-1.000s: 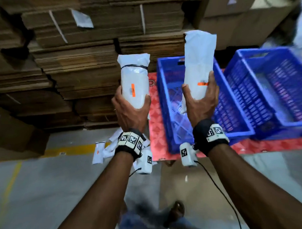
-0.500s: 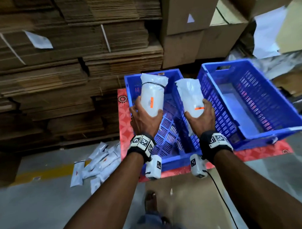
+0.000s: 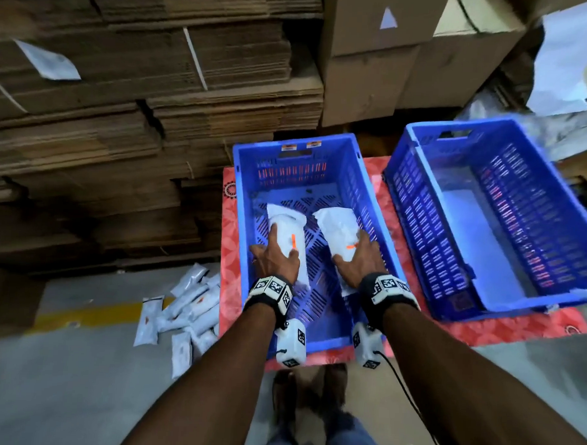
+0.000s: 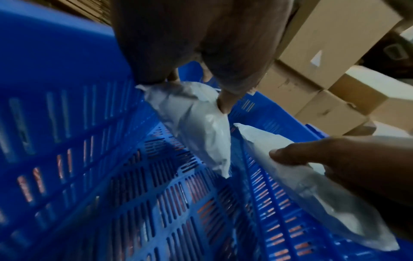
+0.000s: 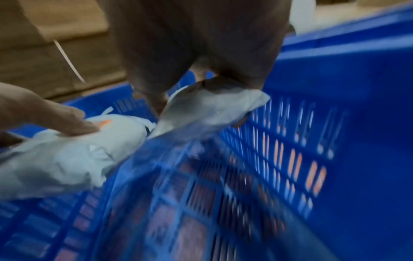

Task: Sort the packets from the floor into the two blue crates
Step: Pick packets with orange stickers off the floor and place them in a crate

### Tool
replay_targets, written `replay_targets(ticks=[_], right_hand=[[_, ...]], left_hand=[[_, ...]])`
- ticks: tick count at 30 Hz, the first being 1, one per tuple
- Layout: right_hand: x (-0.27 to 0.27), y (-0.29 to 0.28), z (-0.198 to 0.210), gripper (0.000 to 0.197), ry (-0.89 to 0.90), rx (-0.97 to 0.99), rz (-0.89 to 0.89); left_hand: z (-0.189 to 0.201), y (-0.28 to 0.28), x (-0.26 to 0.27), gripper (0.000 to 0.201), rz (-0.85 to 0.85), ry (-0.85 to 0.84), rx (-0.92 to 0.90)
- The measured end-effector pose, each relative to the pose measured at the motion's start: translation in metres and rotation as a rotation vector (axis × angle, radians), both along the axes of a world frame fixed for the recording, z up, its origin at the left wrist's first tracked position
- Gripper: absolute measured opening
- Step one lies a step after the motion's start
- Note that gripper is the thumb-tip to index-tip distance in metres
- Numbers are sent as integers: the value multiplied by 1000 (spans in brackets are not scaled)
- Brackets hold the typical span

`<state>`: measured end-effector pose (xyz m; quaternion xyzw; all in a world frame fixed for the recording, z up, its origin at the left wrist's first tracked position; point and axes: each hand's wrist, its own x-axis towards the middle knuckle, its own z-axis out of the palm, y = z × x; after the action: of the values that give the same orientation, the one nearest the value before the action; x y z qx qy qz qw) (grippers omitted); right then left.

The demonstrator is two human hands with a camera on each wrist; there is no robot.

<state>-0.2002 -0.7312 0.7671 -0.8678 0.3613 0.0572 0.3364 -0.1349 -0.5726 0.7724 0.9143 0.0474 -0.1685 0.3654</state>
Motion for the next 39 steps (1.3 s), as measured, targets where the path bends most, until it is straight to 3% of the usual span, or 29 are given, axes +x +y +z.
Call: replay_targets(ticks=[4,13,18,22,25,28,32,39], right_hand=[[11,-12,-17,82,126,32,-20],[34,-20,-42,105,413,37,83],[39,-15,-45,106,596,-59,156],[47,-15,-45,95,593,-107,186],[57,-19,-40,72,519,-136,240],[63,-22,-43,59,451,-193,365],[62,-23,-53,62,478,-221,488],[45,-19,-64,71,522,-269,564]], left_hand=[[-25,-6,6,65,32,125,13],[-52,-17,25,65,88,267,54],[-53,-18,26,64,73,352,235],[-40,-23,38,78,-34,276,385],[-37,-28,51,70,-212,152,427],[-41,-31,59,63,-388,140,476],[-53,-29,51,81,-497,199,562],[-48,-31,38,71,-573,76,634]])
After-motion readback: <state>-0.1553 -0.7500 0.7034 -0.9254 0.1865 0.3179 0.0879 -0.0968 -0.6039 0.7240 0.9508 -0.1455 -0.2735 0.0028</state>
